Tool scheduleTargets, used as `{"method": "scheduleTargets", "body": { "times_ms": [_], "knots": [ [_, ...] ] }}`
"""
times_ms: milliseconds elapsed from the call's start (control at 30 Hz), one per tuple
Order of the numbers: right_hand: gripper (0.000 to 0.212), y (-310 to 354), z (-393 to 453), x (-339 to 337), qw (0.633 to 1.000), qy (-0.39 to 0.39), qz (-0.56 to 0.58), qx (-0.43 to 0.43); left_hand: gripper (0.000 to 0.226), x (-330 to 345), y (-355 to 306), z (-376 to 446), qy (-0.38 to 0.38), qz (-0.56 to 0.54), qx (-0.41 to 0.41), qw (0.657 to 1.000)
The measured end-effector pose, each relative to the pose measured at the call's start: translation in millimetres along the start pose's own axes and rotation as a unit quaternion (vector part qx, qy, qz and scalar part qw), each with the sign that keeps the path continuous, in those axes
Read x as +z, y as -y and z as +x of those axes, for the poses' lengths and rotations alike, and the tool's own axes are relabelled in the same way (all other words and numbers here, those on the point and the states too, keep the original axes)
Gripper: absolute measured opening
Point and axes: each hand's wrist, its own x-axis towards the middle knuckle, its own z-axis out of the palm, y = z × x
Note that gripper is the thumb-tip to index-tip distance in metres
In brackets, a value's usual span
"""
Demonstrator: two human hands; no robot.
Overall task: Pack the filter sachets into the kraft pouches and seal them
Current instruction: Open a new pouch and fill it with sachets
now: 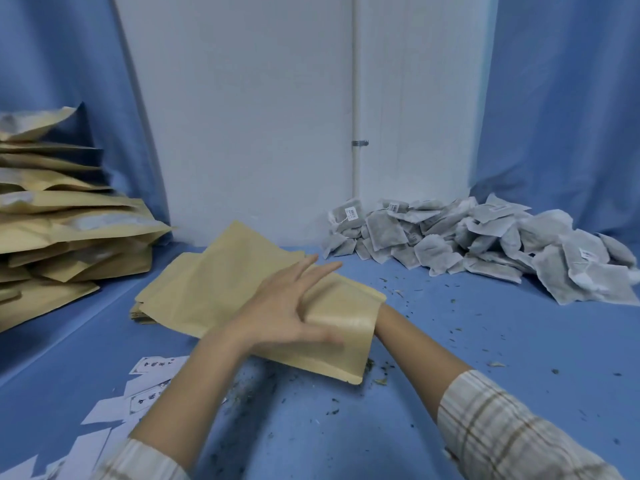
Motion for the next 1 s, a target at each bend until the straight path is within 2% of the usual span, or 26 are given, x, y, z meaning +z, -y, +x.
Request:
{"method": "scheduleTargets", "body": {
  "times_ms": [67,133,200,267,400,467,567,667,767,900,1000],
  "knots": [
    [0.040,3,1,-9,0.999,-0.012,-0.051,0.013,0.117,1,17,7,0.061,0.114,-0.016,0.991],
    [0.041,-1,4,-22,1.000,-0.004,0.001,0.027,0.121,7,23,20,0.054,0.188,-0.013,0.981],
    [0.036,-7,7,-34,0.993,-0.009,0.090,0.080,0.121,16,22,38,0.027,0.200,0.002,0.979],
    [0.023,-27,11,-48,0.991,-0.031,0.085,0.101,0.115,24,17,55,-0.001,0.192,0.016,0.981],
    [0.043,-61,31,-73,0.984,-0.016,0.079,0.158,0.104,40,9,87,-0.072,0.169,-0.015,0.983],
    [0.036,-76,34,-83,0.987,-0.062,0.098,0.108,0.099,48,7,104,-0.095,0.157,-0.031,0.982],
    [0.022,-105,36,-99,0.980,-0.175,0.090,0.029,0.094,61,6,127,-0.111,0.134,-0.050,0.983],
    [0.019,-140,41,-110,0.965,-0.237,0.107,0.043,0.091,74,10,146,-0.120,0.103,-0.081,0.984],
    [0.021,-172,53,-118,0.958,-0.269,0.011,0.098,0.087,86,16,165,-0.115,0.145,-0.100,0.978],
    [0.030,-200,78,-128,0.940,-0.311,-0.066,0.120,0.088,99,18,189,-0.118,0.179,-0.113,0.970],
    [0.040,-212,103,-133,0.931,-0.296,-0.128,0.173,0.090,107,21,200,-0.124,0.209,-0.119,0.963]
  ]
}}
